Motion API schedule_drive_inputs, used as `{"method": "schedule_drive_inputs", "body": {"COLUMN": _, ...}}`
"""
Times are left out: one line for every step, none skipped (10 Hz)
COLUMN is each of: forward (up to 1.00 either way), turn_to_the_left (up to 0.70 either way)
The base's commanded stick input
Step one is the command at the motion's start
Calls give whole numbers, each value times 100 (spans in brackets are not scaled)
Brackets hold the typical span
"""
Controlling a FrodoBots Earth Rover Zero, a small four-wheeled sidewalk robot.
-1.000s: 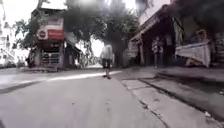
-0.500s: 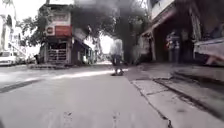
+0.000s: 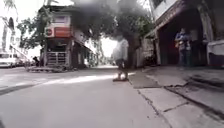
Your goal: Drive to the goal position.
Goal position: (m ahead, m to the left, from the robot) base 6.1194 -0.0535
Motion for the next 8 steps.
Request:
{"method": "schedule_drive_inputs", "body": {"forward": 100, "turn_to_the_left": 0}}
{"method": "schedule_drive_inputs", "body": {"forward": 100, "turn_to_the_left": 0}}
{"method": "schedule_drive_inputs", "body": {"forward": 100, "turn_to_the_left": 0}}
{"method": "schedule_drive_inputs", "body": {"forward": 100, "turn_to_the_left": 0}}
{"method": "schedule_drive_inputs", "body": {"forward": 100, "turn_to_the_left": 0}}
{"method": "schedule_drive_inputs", "body": {"forward": 100, "turn_to_the_left": 0}}
{"method": "schedule_drive_inputs", "body": {"forward": 100, "turn_to_the_left": 0}}
{"method": "schedule_drive_inputs", "body": {"forward": 100, "turn_to_the_left": 0}}
